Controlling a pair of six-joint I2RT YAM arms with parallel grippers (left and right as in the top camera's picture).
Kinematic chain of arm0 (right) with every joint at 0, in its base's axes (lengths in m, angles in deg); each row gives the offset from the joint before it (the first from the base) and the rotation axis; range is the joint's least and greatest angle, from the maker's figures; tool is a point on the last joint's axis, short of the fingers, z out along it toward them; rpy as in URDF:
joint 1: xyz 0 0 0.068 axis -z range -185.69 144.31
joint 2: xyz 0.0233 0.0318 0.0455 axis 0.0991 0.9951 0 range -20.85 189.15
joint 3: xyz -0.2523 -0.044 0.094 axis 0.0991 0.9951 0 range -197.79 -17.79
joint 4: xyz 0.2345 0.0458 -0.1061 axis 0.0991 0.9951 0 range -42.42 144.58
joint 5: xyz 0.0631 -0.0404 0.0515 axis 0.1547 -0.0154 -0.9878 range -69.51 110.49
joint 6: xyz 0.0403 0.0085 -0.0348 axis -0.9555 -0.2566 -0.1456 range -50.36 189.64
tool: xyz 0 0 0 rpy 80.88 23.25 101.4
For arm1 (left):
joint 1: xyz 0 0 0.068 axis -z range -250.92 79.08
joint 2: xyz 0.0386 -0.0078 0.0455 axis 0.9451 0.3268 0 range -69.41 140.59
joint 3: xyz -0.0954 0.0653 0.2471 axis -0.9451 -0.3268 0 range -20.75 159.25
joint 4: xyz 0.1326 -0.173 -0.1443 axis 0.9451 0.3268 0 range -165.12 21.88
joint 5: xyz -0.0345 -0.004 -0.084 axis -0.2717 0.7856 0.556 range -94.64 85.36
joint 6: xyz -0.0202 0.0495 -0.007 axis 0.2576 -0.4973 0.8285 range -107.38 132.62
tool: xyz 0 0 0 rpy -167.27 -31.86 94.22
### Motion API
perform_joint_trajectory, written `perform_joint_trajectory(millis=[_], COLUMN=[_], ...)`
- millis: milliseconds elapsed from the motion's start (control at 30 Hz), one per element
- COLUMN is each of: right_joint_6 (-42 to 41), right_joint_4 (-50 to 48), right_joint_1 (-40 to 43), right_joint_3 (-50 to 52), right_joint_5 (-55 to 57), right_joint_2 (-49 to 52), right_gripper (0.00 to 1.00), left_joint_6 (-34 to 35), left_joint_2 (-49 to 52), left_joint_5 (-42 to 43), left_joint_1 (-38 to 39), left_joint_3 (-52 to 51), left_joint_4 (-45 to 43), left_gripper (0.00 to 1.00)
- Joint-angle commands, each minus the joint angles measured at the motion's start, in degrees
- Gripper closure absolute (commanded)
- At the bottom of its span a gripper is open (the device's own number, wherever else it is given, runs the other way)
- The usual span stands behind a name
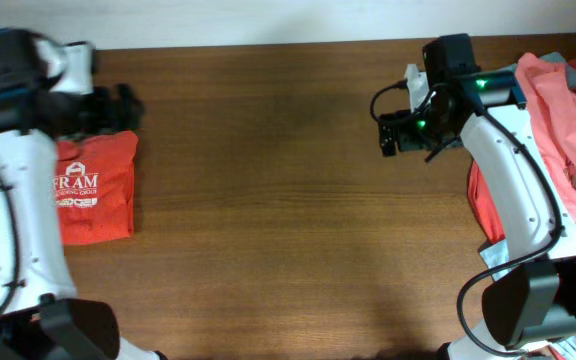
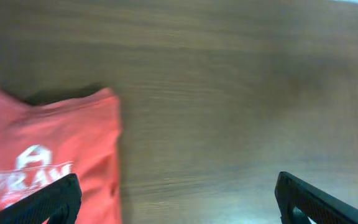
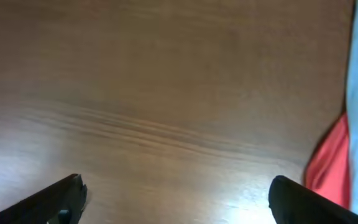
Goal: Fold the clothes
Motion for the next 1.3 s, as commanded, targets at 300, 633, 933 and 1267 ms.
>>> perform_joint_trajectory(millis=[300,633,933,1267], right_joint_6=[-0.5,-2.8,-2.8,-2.8], right_joint_4=[7.1,-3.0,-0.6,1.7], right_joint_1=[3.1,3.0,3.0,3.0], right_joint_3=[-4.1,21.2,34.9,34.9], right_joint_5=[-3.0,2.1,2.2,2.3], right_joint_2=[-13.0,-46.4,-70.0,-71.6], right_gripper=[0.01,0.01,0.01,0.01], left_joint_6=[-0.5,0.5,0.5,0.5], left_joint_2=[-3.3,-32.4,-51.7,-52.1], left_joint_5=[-6.7,-9.3,-9.3,-9.3], left_joint_1=[7.3,14.8,16.6,16.6], left_joint_3=[-0.8,-30.3,-52.3,-53.0], left_joint_4=[8.4,-8.2,-14.3,-5.9], left_gripper=[0.00,0.00,0.01,0.01])
